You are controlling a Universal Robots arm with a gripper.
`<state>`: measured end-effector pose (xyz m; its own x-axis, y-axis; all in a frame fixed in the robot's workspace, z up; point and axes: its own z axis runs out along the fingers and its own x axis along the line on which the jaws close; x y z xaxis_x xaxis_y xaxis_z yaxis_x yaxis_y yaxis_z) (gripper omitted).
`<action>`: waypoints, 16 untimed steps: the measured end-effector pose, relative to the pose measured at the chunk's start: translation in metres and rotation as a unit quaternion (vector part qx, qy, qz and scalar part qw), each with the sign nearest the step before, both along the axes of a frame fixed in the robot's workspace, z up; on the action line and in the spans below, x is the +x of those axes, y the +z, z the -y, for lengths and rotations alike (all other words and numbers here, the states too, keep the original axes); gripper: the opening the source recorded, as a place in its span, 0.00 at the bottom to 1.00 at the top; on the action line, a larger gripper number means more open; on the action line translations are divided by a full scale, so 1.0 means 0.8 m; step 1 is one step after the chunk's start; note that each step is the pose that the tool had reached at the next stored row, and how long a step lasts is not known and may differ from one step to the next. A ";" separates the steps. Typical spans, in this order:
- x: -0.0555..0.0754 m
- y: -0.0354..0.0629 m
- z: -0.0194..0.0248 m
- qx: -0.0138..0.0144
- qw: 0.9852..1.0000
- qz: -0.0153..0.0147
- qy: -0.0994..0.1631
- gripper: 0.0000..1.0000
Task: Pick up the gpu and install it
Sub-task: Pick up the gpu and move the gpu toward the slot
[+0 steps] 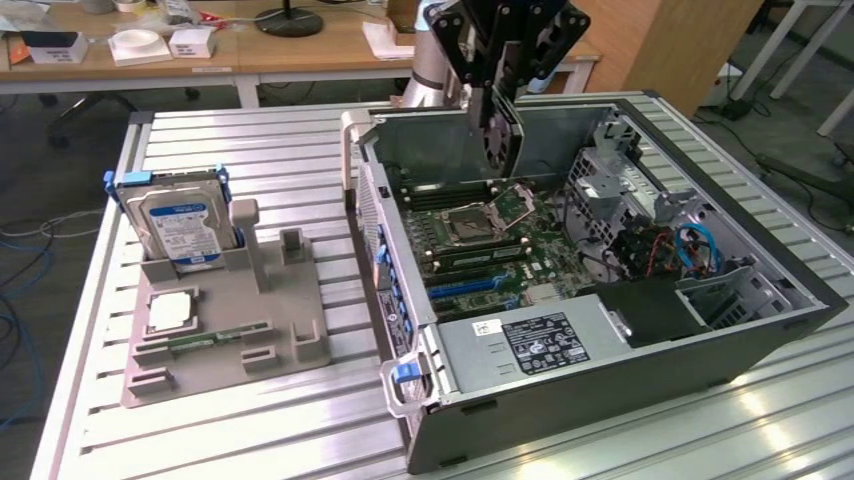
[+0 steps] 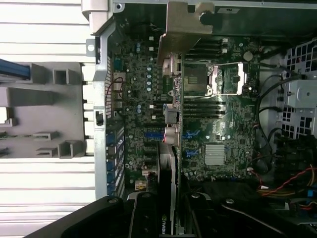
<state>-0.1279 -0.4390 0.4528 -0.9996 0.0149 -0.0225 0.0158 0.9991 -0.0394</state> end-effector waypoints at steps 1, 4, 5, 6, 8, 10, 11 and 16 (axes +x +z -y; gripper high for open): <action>0.001 0.000 0.0000 -0.001 1.000 0.000 0.000 0.27; 0.002 0.000 0.0000 -0.002 1.000 0.000 0.000 0.27; 0.004 0.000 0.0000 -0.002 1.000 0.000 0.000 0.27; 0.005 0.000 0.0000 -0.001 1.000 0.000 0.000 0.27; 0.007 0.000 0.0000 -0.001 1.000 0.000 0.000 0.27; 0.010 0.000 0.0000 0.000 1.000 0.000 0.000 0.27; 0.012 0.000 0.0000 0.000 1.000 0.000 0.000 0.27; 0.019 0.000 0.0000 0.000 1.000 0.000 0.000 0.27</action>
